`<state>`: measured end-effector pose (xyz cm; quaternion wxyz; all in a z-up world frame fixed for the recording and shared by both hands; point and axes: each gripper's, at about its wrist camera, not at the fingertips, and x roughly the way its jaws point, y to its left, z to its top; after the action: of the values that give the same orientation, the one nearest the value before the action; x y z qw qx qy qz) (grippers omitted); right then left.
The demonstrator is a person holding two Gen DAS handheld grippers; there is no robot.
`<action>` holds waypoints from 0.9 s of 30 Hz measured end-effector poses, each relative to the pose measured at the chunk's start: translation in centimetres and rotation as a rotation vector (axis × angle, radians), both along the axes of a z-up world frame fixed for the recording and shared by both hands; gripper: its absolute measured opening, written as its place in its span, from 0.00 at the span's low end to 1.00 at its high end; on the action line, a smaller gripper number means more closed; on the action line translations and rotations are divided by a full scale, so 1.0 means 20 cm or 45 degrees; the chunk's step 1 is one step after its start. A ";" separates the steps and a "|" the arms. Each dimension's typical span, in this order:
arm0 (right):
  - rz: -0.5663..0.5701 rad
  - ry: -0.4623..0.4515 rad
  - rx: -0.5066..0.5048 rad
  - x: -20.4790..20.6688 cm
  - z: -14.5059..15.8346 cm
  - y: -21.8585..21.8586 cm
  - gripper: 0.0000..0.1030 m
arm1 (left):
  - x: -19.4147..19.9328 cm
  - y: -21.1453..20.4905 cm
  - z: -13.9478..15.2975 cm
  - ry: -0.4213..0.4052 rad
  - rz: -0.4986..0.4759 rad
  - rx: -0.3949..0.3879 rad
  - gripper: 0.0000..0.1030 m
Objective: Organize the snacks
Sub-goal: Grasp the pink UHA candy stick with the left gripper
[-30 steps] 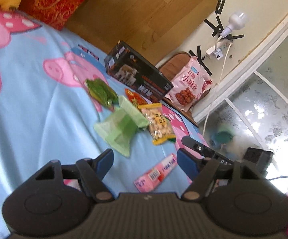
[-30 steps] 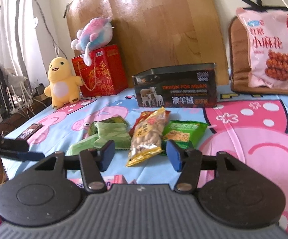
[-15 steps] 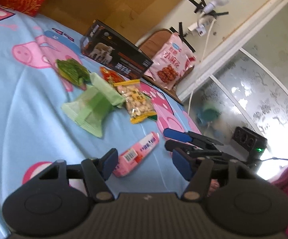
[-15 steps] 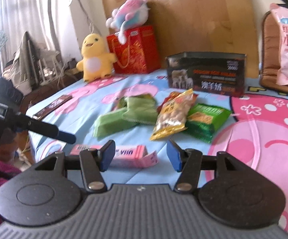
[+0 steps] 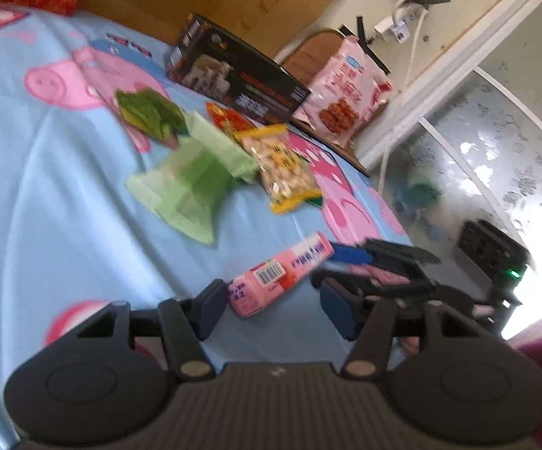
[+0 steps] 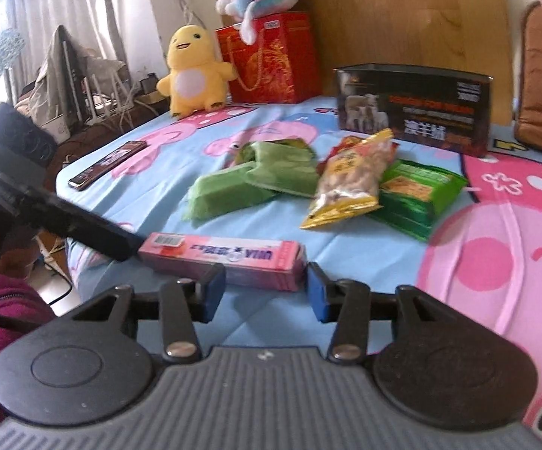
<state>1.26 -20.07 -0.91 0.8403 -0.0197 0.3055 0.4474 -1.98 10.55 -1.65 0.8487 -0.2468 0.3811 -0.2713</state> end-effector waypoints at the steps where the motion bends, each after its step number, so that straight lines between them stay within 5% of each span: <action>1: 0.004 -0.004 -0.002 0.00 0.00 0.01 0.48 | 0.01 0.01 0.00 -0.006 0.018 0.006 0.55; 16: -0.037 0.002 -0.003 -0.01 -0.01 -0.01 0.49 | 0.02 0.15 0.01 -0.040 0.172 -0.108 0.63; 27: -0.029 -0.037 -0.023 -0.03 -0.01 0.03 0.49 | 0.01 0.13 0.00 -0.042 0.149 -0.098 0.62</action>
<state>0.62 -19.53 -1.12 0.8494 -0.0303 0.2976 0.4347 -1.77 13.08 -1.56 0.8592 -0.2965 0.3413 -0.2396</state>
